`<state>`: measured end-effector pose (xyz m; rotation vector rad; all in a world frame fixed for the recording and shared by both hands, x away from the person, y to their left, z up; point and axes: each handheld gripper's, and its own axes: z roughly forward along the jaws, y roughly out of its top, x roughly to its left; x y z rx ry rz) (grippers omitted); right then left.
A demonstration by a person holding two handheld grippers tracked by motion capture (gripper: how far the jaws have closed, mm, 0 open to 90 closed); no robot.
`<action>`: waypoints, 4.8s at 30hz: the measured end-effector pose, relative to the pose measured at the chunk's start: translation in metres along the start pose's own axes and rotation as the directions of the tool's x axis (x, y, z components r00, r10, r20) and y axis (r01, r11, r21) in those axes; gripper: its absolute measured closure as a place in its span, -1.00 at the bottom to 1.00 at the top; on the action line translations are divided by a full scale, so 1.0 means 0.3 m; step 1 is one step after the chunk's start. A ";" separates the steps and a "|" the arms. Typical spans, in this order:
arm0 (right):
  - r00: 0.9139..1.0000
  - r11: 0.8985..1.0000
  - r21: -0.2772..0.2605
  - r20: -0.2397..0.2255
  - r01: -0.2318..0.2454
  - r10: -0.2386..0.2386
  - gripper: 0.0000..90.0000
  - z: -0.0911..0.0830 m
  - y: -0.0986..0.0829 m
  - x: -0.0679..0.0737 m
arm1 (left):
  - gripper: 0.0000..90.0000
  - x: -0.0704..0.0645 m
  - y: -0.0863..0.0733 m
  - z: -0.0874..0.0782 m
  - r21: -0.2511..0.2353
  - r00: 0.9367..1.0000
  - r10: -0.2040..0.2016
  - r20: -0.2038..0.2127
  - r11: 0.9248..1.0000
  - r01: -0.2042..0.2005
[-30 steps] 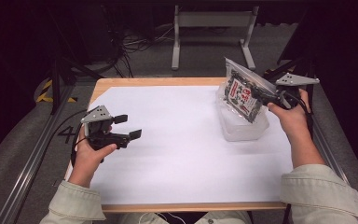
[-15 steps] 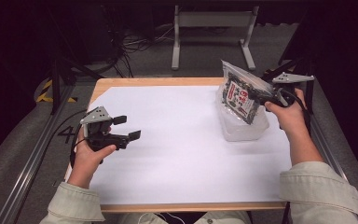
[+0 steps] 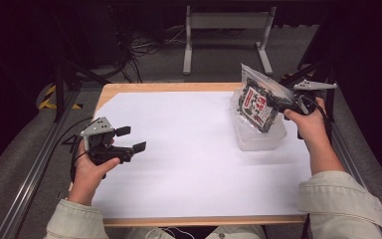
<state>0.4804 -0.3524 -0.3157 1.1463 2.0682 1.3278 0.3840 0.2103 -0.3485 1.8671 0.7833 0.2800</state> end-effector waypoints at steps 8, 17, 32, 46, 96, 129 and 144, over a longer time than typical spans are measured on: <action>0.999 1.000 -0.013 0.028 -0.023 0.023 0.60 -0.003 0.008 -0.025 | -0.66 0.005 -0.004 0.009 0.006 1.000 -0.008 0.005 1.000 0.008; 0.991 0.996 -0.084 0.122 -0.042 0.052 0.06 -0.023 -0.004 -0.070 | -0.66 0.011 -0.008 0.019 0.018 1.000 -0.015 0.005 1.000 0.015; 0.982 0.994 -0.108 0.185 -0.024 0.044 -0.23 -0.014 -0.026 -0.094 | -0.66 0.008 -0.010 0.028 0.032 1.000 0.000 0.010 0.999 0.000; 0.991 0.990 -0.140 0.133 -0.002 0.021 -0.40 -0.049 -0.019 -0.054 | -0.66 0.006 -0.021 0.032 0.041 1.000 -0.005 0.014 0.999 0.004; 0.970 0.968 -0.189 -0.146 0.165 -0.194 -0.52 -0.182 -0.213 0.383 | -0.84 -0.054 -0.219 -0.034 -0.039 0.999 0.024 0.021 0.999 -0.024; 0.976 0.983 0.058 -0.144 0.173 -0.164 -0.47 0.054 -0.485 0.402 | -0.84 0.004 -0.290 0.019 0.001 1.000 -0.027 0.001 1.000 0.027; 0.974 0.979 0.140 -0.192 0.148 -0.120 -0.52 0.047 -0.487 0.396 | -0.82 0.020 -0.326 0.047 0.030 0.997 -0.068 -0.028 0.997 0.069</action>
